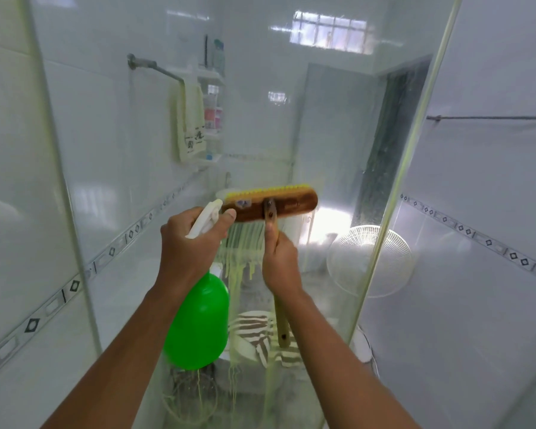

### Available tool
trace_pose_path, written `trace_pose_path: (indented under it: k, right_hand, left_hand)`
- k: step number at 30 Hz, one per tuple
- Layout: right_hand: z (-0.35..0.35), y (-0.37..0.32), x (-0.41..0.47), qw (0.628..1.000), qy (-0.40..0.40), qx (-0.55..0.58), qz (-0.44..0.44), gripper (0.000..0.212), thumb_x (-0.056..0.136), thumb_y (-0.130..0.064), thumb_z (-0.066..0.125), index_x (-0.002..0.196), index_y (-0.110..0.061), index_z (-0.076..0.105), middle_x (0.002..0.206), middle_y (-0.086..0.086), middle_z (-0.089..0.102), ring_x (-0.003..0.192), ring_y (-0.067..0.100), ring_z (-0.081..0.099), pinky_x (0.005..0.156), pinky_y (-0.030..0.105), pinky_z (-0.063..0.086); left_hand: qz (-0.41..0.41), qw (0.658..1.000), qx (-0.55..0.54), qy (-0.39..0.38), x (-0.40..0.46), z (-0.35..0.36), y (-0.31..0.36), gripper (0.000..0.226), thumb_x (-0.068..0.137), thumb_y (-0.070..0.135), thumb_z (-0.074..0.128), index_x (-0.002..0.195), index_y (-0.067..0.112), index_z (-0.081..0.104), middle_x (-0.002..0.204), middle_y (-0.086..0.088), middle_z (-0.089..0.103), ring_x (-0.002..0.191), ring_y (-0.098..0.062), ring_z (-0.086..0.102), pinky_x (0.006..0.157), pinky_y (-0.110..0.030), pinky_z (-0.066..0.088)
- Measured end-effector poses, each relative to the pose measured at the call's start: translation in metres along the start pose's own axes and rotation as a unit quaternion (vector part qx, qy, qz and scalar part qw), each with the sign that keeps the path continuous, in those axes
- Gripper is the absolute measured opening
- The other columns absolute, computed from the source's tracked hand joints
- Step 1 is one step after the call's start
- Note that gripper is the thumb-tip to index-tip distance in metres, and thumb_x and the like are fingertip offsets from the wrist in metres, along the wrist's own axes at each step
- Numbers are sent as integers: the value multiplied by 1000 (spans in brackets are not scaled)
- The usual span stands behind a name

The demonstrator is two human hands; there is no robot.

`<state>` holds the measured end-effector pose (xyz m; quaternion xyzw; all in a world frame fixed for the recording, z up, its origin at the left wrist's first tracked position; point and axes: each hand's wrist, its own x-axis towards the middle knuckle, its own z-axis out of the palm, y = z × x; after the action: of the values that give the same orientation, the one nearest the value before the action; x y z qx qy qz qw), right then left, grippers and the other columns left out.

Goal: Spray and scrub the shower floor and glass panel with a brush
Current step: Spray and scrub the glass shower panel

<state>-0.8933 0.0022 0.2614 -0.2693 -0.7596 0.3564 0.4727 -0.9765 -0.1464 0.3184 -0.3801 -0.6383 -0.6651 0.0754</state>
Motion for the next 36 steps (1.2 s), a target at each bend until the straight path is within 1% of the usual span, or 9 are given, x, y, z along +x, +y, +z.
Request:
trace_pose_path:
  k: [4, 10, 14, 16, 18, 21, 27, 31, 36]
  right_hand:
    - [4, 38, -36, 998, -48, -34, 35, 55, 99, -64, 24, 104, -26, 63, 89, -3, 67, 81, 1, 63, 68, 20, 50]
    - [-60, -44, 40, 997, 69, -29, -36, 52, 105, -49, 29, 66, -19, 47, 57, -2, 48, 46, 3, 45, 44, 20, 39]
    - [-133, -100, 104, 989, 144, 14, 11, 62, 98, -64, 29, 71, -11, 48, 61, 8, 46, 49, 25, 50, 35, 29, 43]
    - [-160, -113, 118, 990, 132, 30, 31, 62, 95, -69, 30, 73, -13, 44, 60, 7, 42, 49, 23, 47, 37, 27, 42]
    - [-173, -116, 122, 993, 105, 39, 34, 62, 92, -72, 31, 75, -13, 43, 57, 5, 39, 47, 21, 43, 40, 27, 41]
    - [-175, -104, 120, 995, 89, 30, 27, 60, 94, -69, 31, 78, -13, 44, 60, 8, 38, 45, 20, 40, 41, 27, 40]
    - [-170, -85, 114, 994, 102, 28, 10, 57, 97, -65, 31, 73, -14, 41, 62, 8, 34, 50, 21, 38, 38, 25, 38]
    - [-147, -52, 88, 993, 112, -34, 1, 59, 99, -62, 28, 64, -16, 41, 56, -1, 41, 48, 19, 42, 44, 24, 36]
    - [-77, 54, -24, 999, -2, -8, 49, 50, 102, -58, 27, 83, -25, 60, 66, -3, 60, 58, 2, 55, 53, 15, 44]
  left_hand:
    - [12, 1000, 0, -7, 2, 8, 5, 41, 92, 42, 76, 70, 8, 73, 68, -15, 68, 56, -8, 51, 52, -16, 38]
    - [24, 999, -13, -33, 3, 27, 7, 43, 91, 42, 78, 66, 8, 71, 64, -14, 70, 60, -25, 64, 57, -25, 43]
    - [-10, 997, -14, -73, -5, 49, 7, 40, 90, 37, 80, 63, 9, 73, 62, -8, 73, 58, -11, 66, 58, -18, 48]
    - [-38, 994, -28, -102, -11, 61, 8, 45, 91, 33, 80, 58, 4, 71, 56, -11, 69, 50, -3, 61, 53, -9, 45]
    - [-56, 990, -29, -123, -16, 76, 9, 51, 91, 34, 80, 52, 3, 67, 43, -9, 61, 39, -7, 55, 48, -14, 45]
    - [-58, 990, -40, -126, -18, 93, 9, 47, 88, 36, 83, 59, 1, 69, 48, -16, 63, 41, -12, 56, 50, -24, 48]
    - [-54, 991, -53, -111, -18, 109, 13, 33, 88, 29, 84, 66, 7, 72, 49, -1, 62, 41, -1, 57, 47, -8, 43]
    - [-41, 995, -66, -60, -19, 109, 11, 42, 87, 29, 84, 64, -3, 70, 52, -20, 63, 39, -3, 53, 47, -12, 43]
    - [8, 999, -45, -16, -15, 93, 4, 40, 90, 36, 81, 69, 4, 74, 59, -12, 69, 54, -12, 62, 53, -16, 46]
